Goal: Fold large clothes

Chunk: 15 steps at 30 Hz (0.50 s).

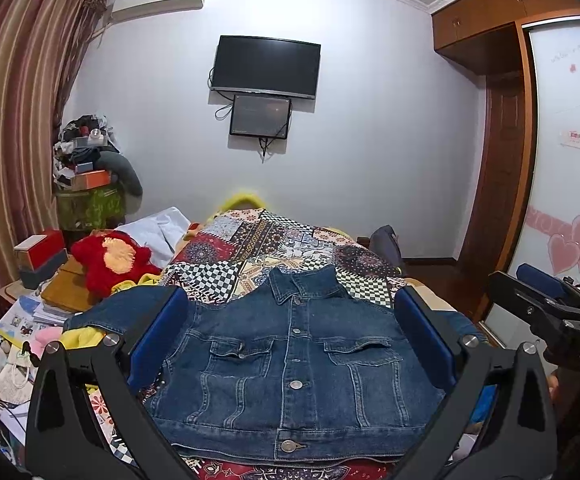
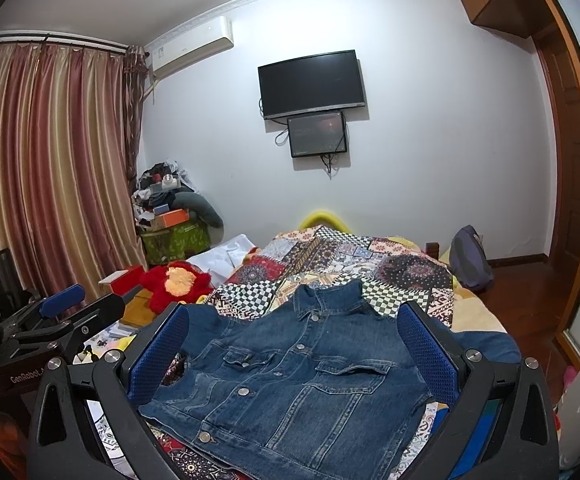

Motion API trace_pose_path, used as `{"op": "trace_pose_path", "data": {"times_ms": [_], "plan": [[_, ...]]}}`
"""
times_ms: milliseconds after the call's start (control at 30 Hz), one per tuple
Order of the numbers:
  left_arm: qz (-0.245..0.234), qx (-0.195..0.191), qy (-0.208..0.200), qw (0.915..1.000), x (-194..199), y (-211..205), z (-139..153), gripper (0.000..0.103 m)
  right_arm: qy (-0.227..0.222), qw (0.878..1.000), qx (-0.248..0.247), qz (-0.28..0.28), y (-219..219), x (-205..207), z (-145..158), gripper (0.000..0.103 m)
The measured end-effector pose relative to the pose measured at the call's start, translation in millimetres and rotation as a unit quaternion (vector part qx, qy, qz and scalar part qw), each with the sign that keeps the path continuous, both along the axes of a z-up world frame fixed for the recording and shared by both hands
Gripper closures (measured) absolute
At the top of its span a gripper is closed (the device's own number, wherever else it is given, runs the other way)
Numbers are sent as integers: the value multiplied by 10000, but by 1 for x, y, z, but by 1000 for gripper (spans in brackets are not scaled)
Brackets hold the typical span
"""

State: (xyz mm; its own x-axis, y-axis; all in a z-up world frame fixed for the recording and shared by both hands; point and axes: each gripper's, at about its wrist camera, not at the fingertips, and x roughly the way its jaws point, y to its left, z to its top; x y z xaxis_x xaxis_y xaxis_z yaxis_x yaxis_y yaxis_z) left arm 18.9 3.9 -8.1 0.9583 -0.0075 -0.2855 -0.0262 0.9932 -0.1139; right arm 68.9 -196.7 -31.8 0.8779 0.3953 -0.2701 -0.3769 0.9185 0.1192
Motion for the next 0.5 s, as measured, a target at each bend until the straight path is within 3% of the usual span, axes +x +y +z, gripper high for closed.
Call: {"op": "trace_pose_path", "data": {"times_ms": [267,500], "plan": [[206,165,75,9996,20,11,-1,0,127,9999,-12,47,14,27,-4,0],[464,105,356,9982,69,43,-10,0,205,9996,-179,56,32,74,-8,0]]}}
